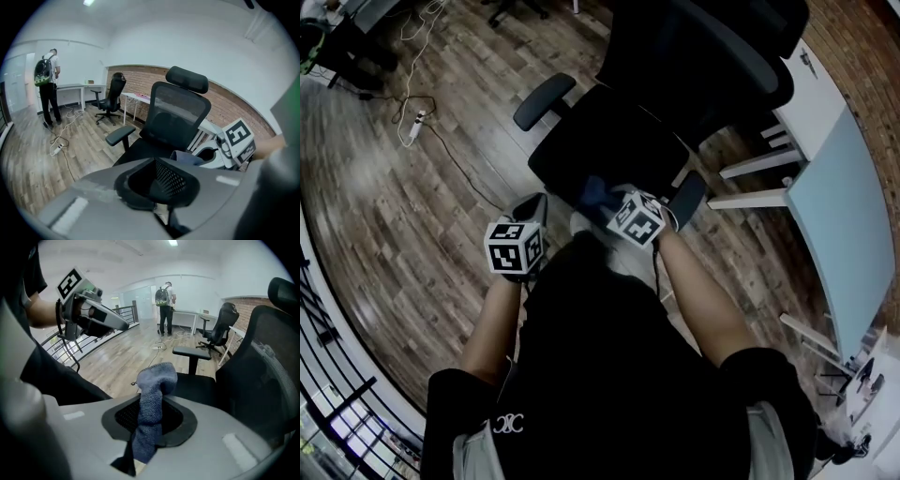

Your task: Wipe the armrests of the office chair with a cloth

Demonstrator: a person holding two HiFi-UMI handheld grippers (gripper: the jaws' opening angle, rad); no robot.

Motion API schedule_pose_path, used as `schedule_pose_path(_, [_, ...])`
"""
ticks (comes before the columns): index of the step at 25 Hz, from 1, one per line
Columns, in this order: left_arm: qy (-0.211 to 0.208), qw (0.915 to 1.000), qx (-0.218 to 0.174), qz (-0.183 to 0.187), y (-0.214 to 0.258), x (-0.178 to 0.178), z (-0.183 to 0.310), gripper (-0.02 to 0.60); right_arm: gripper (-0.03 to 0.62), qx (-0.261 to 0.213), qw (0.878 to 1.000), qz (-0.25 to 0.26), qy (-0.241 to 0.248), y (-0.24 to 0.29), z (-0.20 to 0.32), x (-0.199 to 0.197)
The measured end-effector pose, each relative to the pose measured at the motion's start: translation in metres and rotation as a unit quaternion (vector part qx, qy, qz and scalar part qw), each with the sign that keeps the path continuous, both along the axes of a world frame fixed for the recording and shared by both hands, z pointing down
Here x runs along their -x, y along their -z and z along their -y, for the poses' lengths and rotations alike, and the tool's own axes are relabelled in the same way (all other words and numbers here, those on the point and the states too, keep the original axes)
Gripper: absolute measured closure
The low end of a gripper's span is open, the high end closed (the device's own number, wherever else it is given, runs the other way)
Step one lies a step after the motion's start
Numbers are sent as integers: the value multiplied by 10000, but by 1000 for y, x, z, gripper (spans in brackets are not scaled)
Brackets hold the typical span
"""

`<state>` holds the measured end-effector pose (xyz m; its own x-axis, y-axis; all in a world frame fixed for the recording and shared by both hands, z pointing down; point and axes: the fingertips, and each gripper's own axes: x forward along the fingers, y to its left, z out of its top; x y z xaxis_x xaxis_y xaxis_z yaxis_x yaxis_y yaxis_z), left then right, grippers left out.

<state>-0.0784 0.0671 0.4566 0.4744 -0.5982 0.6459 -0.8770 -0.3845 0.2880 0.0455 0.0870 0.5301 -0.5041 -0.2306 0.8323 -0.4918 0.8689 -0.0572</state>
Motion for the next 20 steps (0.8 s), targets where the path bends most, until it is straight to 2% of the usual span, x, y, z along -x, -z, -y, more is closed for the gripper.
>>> schedule_pose_path(4, [141, 9998, -23, 138, -1, 36, -22, 575, 516, -6, 9998, 181, 62, 2, -20, 36])
schedule_pose_path(7, [317, 9994, -127, 41, 6, 64, -17, 575, 516, -61, 9998, 174, 66, 7, -17, 59])
schedule_pose_path(12, [164, 9996, -186, -111, 4, 100, -5, 575, 516, -130, 9998, -29, -121, 11, 10, 88])
schedule_pose_path(20, [111, 9996, -99, -240, -13, 216, 40, 575, 516, -23, 9965, -250, -798, -3, 57, 164])
